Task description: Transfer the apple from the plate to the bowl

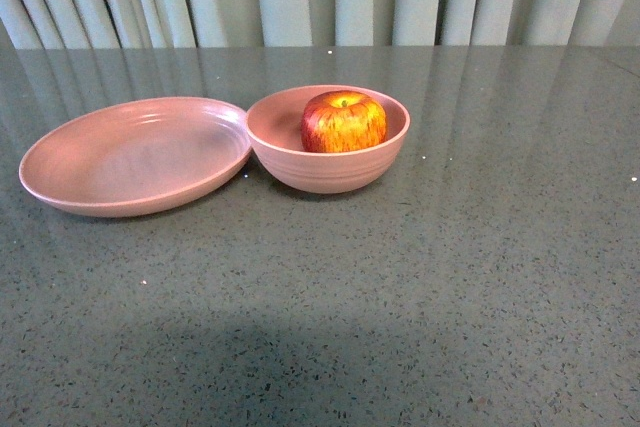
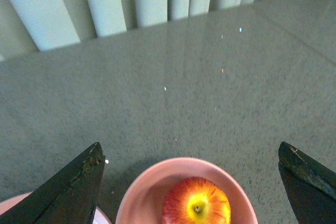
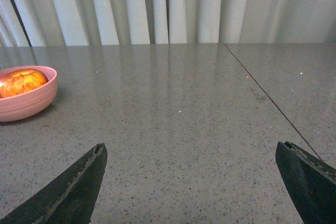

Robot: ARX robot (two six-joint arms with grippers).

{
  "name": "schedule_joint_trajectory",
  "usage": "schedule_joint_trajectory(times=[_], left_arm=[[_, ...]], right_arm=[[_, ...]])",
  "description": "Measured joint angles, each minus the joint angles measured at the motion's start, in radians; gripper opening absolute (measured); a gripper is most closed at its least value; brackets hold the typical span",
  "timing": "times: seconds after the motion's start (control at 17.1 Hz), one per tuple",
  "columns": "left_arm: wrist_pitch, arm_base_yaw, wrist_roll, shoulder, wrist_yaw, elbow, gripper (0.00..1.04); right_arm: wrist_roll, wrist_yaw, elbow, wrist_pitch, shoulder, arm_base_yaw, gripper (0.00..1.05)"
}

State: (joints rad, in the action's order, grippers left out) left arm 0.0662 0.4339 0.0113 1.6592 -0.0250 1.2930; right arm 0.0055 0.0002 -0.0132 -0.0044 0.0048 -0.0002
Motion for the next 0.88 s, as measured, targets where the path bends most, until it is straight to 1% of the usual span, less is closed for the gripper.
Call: schedule_joint_trajectory(times=[0.12,0.29,0.35,0.47,0.53,0.58,0.64,0.7,0.76,0.82,0.88], left_arm=[[0.079,-0.023,0.015,-0.129,0.006,-0.069,0.98],[0.169,-0.112,0.072,-0.357,0.008,-0.208,0.98],[0.175,-0.16,0.093,-0.462,0.029,-0.27,0.98],[0.167,-0.234,0.098,-0.596,0.023,-0.366,0.98],[0.162,-0.261,0.098,-0.626,0.021,-0.395,0.98],[0.149,-0.309,0.098,-0.668,0.007,-0.446,0.98],[0.144,-0.324,0.098,-0.678,0.006,-0.464,0.98],[0.114,-0.325,0.088,-0.681,0.04,-0.464,0.95],[0.11,-0.325,0.061,-0.702,0.104,-0.489,0.86],[0.135,-0.325,0.039,-0.732,0.119,-0.538,0.79],[0.163,-0.331,0.025,-0.774,0.118,-0.611,0.69]], right_arm=[[0.0,0.0,0.0,0.0,0.0,0.0,0.98],[0.0,0.0,0.0,0.0,0.0,0.0,0.98],[0.0,0.0,0.0,0.0,0.0,0.0,0.98],[0.0,0.0,0.0,0.0,0.0,0.0,0.98],[0.0,0.0,0.0,0.0,0.0,0.0,0.98],[0.0,0.0,0.0,0.0,0.0,0.0,0.98],[0.0,0.0,0.0,0.0,0.0,0.0,0.98],[0.0,0.0,0.0,0.0,0.0,0.0,0.98],[0.0,0.0,0.0,0.0,0.0,0.0,0.98],[0.0,0.0,0.0,0.0,0.0,0.0,0.98],[0.0,0.0,0.0,-0.001,0.0,0.0,0.98]])
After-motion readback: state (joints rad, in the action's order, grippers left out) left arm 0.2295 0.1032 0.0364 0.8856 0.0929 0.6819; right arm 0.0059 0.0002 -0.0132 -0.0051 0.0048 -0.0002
